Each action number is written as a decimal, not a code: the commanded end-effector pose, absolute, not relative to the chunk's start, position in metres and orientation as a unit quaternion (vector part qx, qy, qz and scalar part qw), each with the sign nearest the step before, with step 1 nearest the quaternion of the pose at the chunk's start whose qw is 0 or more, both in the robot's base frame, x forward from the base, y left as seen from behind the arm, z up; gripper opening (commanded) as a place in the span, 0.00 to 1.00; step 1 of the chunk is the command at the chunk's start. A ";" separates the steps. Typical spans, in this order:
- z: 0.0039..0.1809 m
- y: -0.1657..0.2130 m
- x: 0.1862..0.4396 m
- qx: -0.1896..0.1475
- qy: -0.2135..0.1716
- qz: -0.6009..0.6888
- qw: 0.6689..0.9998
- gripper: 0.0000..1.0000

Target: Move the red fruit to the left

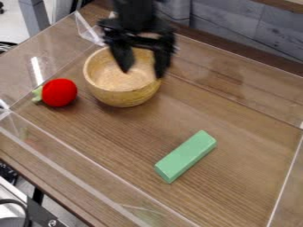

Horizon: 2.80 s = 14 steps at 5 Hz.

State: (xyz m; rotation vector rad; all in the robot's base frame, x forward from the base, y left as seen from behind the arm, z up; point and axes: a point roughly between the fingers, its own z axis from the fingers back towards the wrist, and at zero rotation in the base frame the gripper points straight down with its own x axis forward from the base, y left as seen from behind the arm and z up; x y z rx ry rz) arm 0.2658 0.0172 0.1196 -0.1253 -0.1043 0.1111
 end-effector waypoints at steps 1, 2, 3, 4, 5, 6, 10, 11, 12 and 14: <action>0.122 -0.012 0.272 -0.044 -0.068 0.030 0.996 1.00; 0.118 -0.037 0.274 -0.037 -0.060 0.018 0.997 1.00; 0.114 -0.047 0.280 -0.027 -0.057 0.011 0.998 1.00; 0.110 -0.041 0.289 -0.013 -0.059 0.014 0.998 1.00; 0.106 -0.035 0.295 -0.006 -0.060 0.017 0.998 1.00; 0.104 -0.029 0.300 -0.001 -0.059 0.025 0.998 1.00; 0.105 -0.023 0.304 0.001 -0.053 0.036 0.998 1.00; 0.104 -0.023 0.303 -0.001 -0.048 0.038 0.998 1.00; 0.105 -0.023 0.303 -0.002 -0.046 0.038 0.998 1.00; 0.104 -0.023 0.302 0.000 -0.042 0.038 0.998 1.00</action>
